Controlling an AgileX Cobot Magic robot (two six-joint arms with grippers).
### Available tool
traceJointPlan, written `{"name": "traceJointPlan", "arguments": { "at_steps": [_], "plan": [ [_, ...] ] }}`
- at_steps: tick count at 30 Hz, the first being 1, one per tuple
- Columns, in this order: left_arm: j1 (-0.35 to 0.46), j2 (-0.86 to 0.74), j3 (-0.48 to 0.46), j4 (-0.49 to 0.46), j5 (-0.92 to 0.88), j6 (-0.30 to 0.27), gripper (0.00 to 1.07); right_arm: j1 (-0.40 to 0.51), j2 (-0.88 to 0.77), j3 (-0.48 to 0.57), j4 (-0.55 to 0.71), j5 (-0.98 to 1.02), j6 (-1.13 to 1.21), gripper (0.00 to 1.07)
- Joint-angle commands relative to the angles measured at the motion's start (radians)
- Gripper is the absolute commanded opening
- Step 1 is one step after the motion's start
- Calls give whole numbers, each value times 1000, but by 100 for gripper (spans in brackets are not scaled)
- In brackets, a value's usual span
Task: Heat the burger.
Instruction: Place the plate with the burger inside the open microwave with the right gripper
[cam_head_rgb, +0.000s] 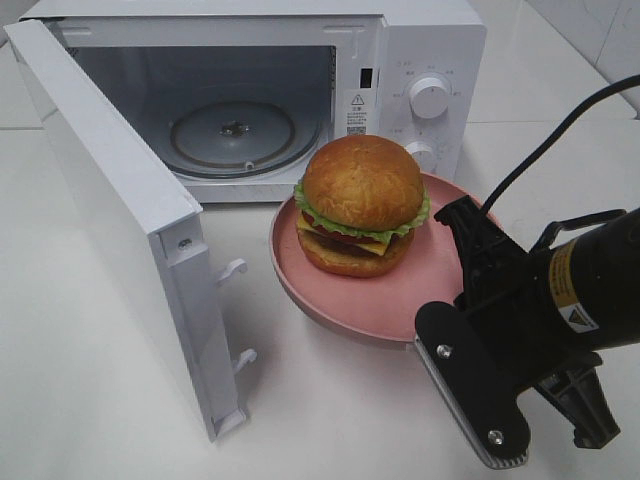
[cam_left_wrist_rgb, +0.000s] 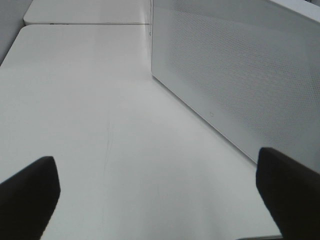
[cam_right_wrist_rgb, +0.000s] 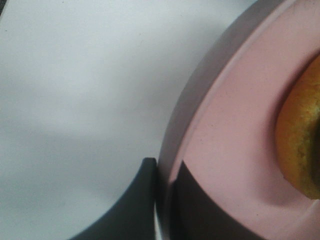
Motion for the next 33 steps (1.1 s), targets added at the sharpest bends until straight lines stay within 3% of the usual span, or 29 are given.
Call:
{"name": "traceJointPlan", "arguments": {
  "at_steps": [1, 13, 20, 33],
  "plan": [
    [4, -6, 0, -7, -3, -4, 100, -36, -10, -6, 65, -54, -135, 0],
    [4, -6, 0, -7, -3, -4, 100, -148, -10, -12, 251, -43, -471, 0],
    [4, -6, 0, -7, -3, -4, 100, -176, -9, -76, 351, -16, -623, 0],
    [4, -6, 0, -7, -3, -4, 100, -190, 3, -118, 336, -2, -639, 0]
  ]
}}
